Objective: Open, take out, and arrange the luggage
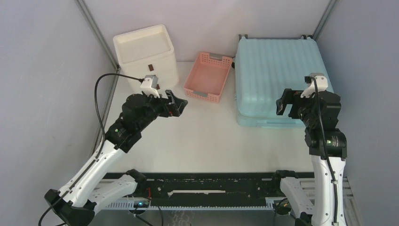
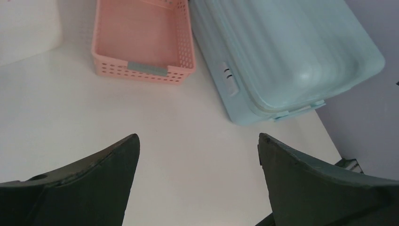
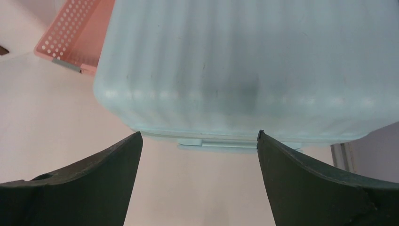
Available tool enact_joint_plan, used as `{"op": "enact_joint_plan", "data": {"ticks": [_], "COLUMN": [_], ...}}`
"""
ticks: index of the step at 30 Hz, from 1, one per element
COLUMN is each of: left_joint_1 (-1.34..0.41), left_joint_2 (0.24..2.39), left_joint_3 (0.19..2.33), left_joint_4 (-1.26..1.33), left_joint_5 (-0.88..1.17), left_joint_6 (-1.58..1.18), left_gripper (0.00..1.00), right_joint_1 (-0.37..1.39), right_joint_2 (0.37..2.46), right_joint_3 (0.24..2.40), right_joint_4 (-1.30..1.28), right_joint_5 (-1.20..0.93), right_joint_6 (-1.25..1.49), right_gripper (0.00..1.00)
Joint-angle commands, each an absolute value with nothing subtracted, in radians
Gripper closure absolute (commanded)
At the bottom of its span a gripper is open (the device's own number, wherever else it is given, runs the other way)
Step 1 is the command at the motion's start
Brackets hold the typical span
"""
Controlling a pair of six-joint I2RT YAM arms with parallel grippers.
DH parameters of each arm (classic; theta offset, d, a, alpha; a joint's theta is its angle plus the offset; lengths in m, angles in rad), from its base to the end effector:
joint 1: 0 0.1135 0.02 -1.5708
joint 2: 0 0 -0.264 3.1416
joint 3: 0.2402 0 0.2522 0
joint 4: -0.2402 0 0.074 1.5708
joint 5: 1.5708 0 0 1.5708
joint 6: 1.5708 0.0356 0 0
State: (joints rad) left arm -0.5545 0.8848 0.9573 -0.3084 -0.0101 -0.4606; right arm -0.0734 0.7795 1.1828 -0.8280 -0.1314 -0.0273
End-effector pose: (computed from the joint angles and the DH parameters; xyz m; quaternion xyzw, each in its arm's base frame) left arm 0.1696 -0.1046 0.3697 0.0337 0.7847 -0.2974 0.5429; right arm 0.1336 -0.0051 0.4054 -0.0163 0.8390 0.0279 0.5431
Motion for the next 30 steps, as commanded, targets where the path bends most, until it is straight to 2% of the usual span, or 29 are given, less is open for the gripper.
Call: {"op": "enact_joint_plan", "data": {"ticks": [1,5,11,17,23,30], "left_joint_1": [-0.586,-0.597,-0.602,-0.604,-0.612,-0.619], "left_joint_2": [0.892,0.88,0.864,0.889,0.96,1.049], "left_joint_3": [1.039,1.011,0.977,0.928,0.863,0.854], "left_joint_4": [-0.211,-0.154,-0.109,-0.027,0.112,0.182], "left_joint_5": [0.023,0.022,0.018,0.052,0.109,0.14], "left_joint_6": [-0.449,-0.475,-0.517,-0.612,-0.724,-0.753], "left_gripper": [0.0,0.0,0.01,0.05,0.09,0.15], "right_joint_1": [-0.083,-0.074,-0.013,-0.02,-0.328,-0.582], "right_joint_2": [0.786,0.796,0.821,0.878,1.045,1.222], "right_joint_3": [1.238,1.25,1.266,1.301,1.46,1.626], "right_joint_4": [-0.783,-0.766,-0.792,-0.848,-0.921,-0.945], "right_joint_5": [-0.094,-0.198,-0.402,-0.49,-0.621,-0.664], "right_joint_6": [0.038,0.005,-0.186,-0.286,-0.236,-0.241], "right_gripper": [0.0,0.01,0.0,0.0,0.0,0.0]}}
